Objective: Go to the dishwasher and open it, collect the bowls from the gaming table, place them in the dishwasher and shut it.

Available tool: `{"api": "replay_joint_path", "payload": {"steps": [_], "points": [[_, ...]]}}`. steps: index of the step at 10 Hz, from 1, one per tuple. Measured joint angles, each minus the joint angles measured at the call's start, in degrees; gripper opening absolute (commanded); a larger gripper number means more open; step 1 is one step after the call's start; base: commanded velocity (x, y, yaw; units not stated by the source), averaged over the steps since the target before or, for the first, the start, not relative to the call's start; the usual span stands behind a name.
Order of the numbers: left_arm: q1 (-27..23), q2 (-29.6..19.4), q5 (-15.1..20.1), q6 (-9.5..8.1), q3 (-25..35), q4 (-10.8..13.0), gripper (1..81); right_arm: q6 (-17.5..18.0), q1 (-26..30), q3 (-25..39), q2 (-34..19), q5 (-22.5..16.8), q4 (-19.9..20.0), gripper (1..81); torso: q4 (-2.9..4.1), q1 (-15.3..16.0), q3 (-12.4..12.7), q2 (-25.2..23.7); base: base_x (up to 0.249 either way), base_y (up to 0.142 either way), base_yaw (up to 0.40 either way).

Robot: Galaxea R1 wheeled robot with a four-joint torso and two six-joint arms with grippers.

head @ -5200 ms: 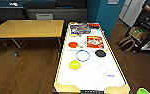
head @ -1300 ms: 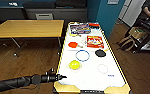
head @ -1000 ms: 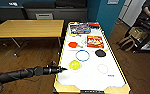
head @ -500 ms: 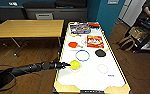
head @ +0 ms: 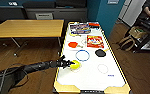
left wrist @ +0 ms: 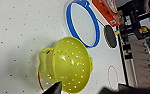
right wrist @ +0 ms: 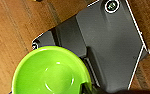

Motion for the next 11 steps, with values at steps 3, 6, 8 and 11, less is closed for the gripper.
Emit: {"api": "replay_joint_path", "payload": {"steps": [3,6,8,11], "points": [[0.0,0.0,0.3,-0.02,-1.6,0.6,81.1,0.0,0.0,-0.1,0.0,0.0,0.0,1.0,0.0,0.0,0.0,0.0,0.0,0.0,0.0],[0.0,0.0,0.3,-0.02,-2.8,0.6,81.1,0.0,0.0,-0.1,0.0,0.0,0.0,1.0,0.0,0.0,0.0,0.0,0.0,0.0,0.0],[0.0,-0.5,0.2,0.02,-3.5,0.6,81.1,0.0,0.0,-0.1,0.0,0.0,0.0,1.0,0.0,0.0,0.0,0.0,0.0,0.0,0.0],[0.0,-4.8,0.2,0.11,-1.5,0.6,81.1,0.0,0.0,-0.1,0.0,0.0,0.0,1.0,0.0,0.0,0.0,0.0,0.0,0.0,0.0]]}}
